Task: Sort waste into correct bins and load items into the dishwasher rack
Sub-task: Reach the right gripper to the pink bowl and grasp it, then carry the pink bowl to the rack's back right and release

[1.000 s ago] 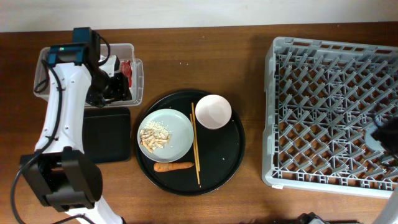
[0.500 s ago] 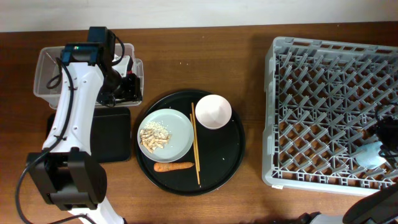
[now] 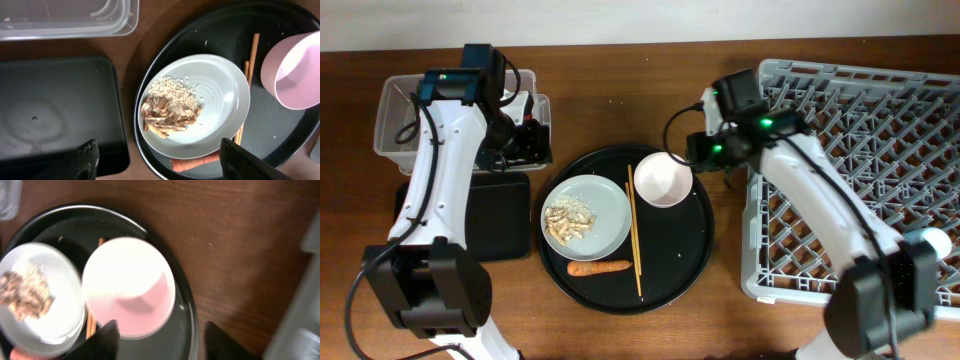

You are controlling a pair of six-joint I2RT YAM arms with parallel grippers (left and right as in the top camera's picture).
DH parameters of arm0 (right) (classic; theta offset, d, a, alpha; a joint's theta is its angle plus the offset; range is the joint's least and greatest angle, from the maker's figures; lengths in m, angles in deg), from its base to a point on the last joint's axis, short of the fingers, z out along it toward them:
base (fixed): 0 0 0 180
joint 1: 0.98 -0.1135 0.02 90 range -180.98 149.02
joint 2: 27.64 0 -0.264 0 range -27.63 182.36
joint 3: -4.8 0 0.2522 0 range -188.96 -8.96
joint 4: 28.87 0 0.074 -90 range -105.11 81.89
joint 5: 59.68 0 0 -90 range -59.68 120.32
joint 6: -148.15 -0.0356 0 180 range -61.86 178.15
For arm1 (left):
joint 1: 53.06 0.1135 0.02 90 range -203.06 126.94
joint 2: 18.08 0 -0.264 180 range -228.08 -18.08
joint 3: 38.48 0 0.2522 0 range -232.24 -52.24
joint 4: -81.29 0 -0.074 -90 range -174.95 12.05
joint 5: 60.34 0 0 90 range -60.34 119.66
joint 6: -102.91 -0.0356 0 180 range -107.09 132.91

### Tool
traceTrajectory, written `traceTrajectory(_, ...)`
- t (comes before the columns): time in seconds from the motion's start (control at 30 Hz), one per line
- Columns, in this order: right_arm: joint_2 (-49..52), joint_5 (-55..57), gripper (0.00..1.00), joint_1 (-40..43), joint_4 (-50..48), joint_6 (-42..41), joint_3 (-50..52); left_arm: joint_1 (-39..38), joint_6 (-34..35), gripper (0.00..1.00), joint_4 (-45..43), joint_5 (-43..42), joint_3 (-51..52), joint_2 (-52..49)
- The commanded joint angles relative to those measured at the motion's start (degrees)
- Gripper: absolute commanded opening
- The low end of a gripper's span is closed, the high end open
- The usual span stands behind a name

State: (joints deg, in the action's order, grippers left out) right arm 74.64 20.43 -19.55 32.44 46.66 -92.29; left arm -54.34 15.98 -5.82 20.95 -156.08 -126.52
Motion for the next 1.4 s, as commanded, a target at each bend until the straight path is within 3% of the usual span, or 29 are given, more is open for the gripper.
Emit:
traceTrajectory(0.0,8.04,1.33,0.47,-0.98,-2.43,-3.04,-0.59,-0.11,0.35,0.77,0.07,0.17,-0.46,1.33)
traceTrajectory(0.13,12.48,0.04,0.21,-0.98,-3.72,-4.28,-0.57,-0.11,0.35,0.77,0.04,0.17,-0.46,1.33)
traceTrajectory(0.3,12.52,0.07,0.21,-0.98,-3.48,-4.31,0.68,-0.11,0.35,0.77,0.11,0.17,-0.46,1.33)
traceTrajectory(0.4,12.55,0.04,0.13,-0.98,-3.50,-4.31,1.42,-0.11,0.35,0.77,0.26,0.17,-0.46,1.33)
traceTrajectory(0.5,12.55,0.04,0.13,-0.98,-2.84,-4.74,2.03,-0.11,0.35,0.76,0.28,0.17,-0.46,1.33)
traceTrajectory(0.57,12.55,0.02,0.04,-0.98,-2.82,-5.16,2.56,-0.11,0.35,0.76,0.28,0.20,-0.46,1.33)
traceTrajectory(0.63,12.33,0.02,0.04,-0.92,-2.36,-5.14,2.43,-0.11,0.35,0.76,0.28,0.20,-0.46,1.33)
traceTrajectory(0.77,3.76,0.87,0.04,1.77,1.90,-1.66,-2.71,-0.11,0.33,0.77,0.85,0.22,-0.46,1.33)
traceTrajectory(0.87,-6.95,11.80,0.04,6.71,3.06,-0.72,-4.92,-0.11,0.33,0.76,0.87,0.20,-0.46,1.33)
traceTrajectory(0.93,-13.20,24.35,0.04,14.16,2.64,6.03,-4.92,-0.11,0.33,0.76,0.85,0.20,-0.46,1.33)
traceTrajectory(1.0,-13.73,36.68,0.04,20.39,2.08,8.31,-4.92,-0.11,0.33,0.76,0.66,0.20,-0.46,1.33)
traceTrajectory(1.07,-12.26,55.58,0.04,27.08,-3.58,7.58,-4.85,-0.11,0.35,0.76,0.37,0.20,-0.46,1.33)
traceTrajectory(1.13,-8.24,66.34,0.04,31.32,-7.87,7.58,-4.85,-0.11,0.35,0.76,0.37,0.20,-0.46,1.33)
traceTrajectory(1.37,6.84,70.53,0.04,37.55,-8.22,6.71,-4.74,-0.11,0.35,0.76,0.20,0.22,-0.46,1.33)
